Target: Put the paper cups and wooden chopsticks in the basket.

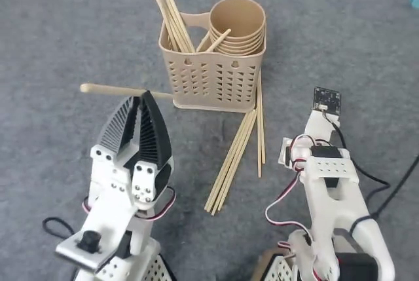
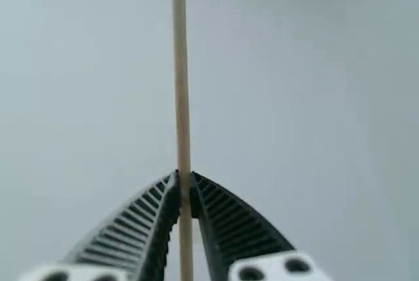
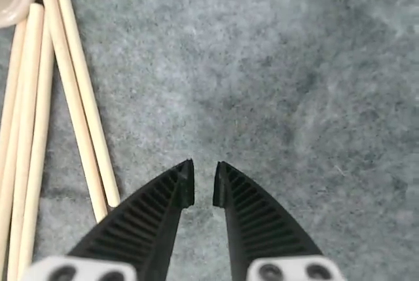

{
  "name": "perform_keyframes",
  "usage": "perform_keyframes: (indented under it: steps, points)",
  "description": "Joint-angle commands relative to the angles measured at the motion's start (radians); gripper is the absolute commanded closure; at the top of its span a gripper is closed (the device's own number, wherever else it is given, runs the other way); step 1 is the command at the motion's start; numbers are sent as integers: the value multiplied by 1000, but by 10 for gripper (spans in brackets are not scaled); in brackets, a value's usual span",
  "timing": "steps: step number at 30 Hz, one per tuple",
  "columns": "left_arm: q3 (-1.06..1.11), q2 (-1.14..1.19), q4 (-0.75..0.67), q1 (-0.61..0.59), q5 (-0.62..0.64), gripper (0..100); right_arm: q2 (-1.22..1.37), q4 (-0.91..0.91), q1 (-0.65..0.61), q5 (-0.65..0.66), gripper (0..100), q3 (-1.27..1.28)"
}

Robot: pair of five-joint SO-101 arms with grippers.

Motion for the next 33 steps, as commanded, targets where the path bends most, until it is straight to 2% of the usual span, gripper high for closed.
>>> perform_keyframes:
  steps: [1,6,13,23,28,33]
  points:
    - [-64,5,-18,8,12,988,10,7,8,-2,936,-52]
    - [-199,164,-20,5,12,988,10,8,8,-2,936,-52]
    - [-492,575,-23,-3,12,988,10,8,13,-3,936,-52]
    - [-915,1201,-23,-199,18,987,10,7,15,-3,936,-52]
    - [-1013,1422,-23,-241,20,987,10,1,15,-3,937,-52]
    - [-1018,1501,-20,-242,20,987,10,-1,16,-3,935,-55]
